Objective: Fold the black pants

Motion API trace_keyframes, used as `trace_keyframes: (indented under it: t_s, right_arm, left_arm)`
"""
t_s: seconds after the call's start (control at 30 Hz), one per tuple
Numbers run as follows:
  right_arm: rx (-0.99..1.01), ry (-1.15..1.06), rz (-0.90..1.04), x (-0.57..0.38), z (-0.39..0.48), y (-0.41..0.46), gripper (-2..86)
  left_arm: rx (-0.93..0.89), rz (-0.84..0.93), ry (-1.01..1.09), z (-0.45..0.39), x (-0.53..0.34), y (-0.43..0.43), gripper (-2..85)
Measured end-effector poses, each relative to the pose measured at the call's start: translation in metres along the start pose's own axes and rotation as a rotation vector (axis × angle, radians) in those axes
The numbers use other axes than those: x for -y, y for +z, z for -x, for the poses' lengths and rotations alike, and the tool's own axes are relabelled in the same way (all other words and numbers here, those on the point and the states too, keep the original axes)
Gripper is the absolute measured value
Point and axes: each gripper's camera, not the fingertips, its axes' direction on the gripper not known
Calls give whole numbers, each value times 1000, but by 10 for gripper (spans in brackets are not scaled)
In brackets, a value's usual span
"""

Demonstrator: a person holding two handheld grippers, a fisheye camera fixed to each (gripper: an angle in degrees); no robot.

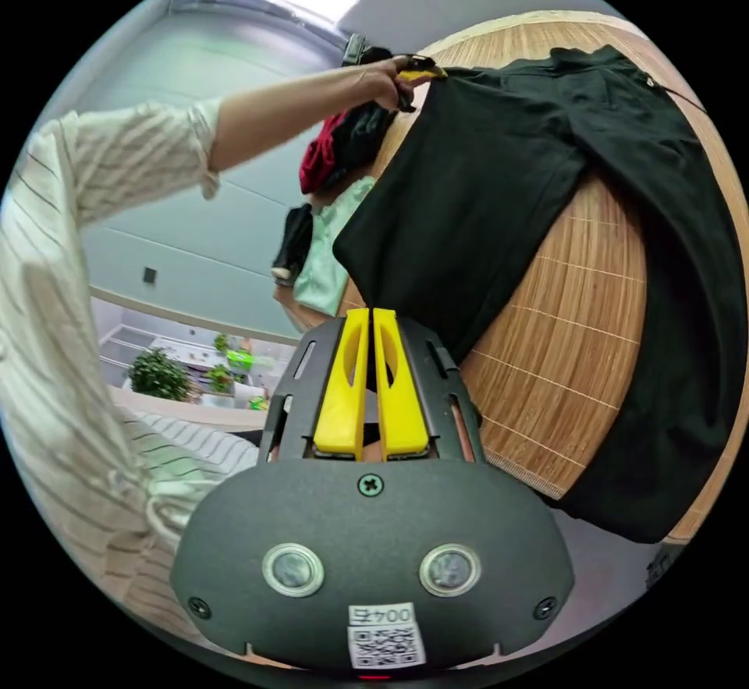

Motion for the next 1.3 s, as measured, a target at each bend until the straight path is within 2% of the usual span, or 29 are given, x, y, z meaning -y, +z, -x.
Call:
trace_keyframes:
  t_s: [0.13,0.37,0.53,0.7,0.83,0.93,1.0,1.07,1.2,1.3]
  right_arm:
    - [179,80,-142,-10,-25,-89,-7]
    - [373,233,-345,-60,-93,-201,-6]
    - [422,350,-459,-100,-144,-249,-5]
    - [368,496,-549,-133,-199,-278,0]
    - [343,611,-580,-136,-250,-282,9]
    - [332,675,-594,-126,-270,-281,24]
    - [329,700,-605,-122,-274,-284,34]
    - [293,748,-661,-132,-274,-296,52]
    - [209,825,-728,-152,-269,-319,102]
    - [82,758,-632,-119,-253,-322,135]
  left_arm:
    - [-24,-81,79,-58,15,-45,19]
    - [33,-162,322,-224,29,-82,20]
    - [75,-142,443,-328,32,-47,20]
    - [147,-21,548,-414,39,50,20]
    - [76,144,464,-424,50,129,17]
    - [-149,172,289,-412,58,156,11]
    - [-368,152,156,-397,63,158,7]
    - [-443,133,166,-398,63,147,5]
    - [-340,105,397,-403,37,92,3]
    - [-170,117,522,-381,-17,63,2]
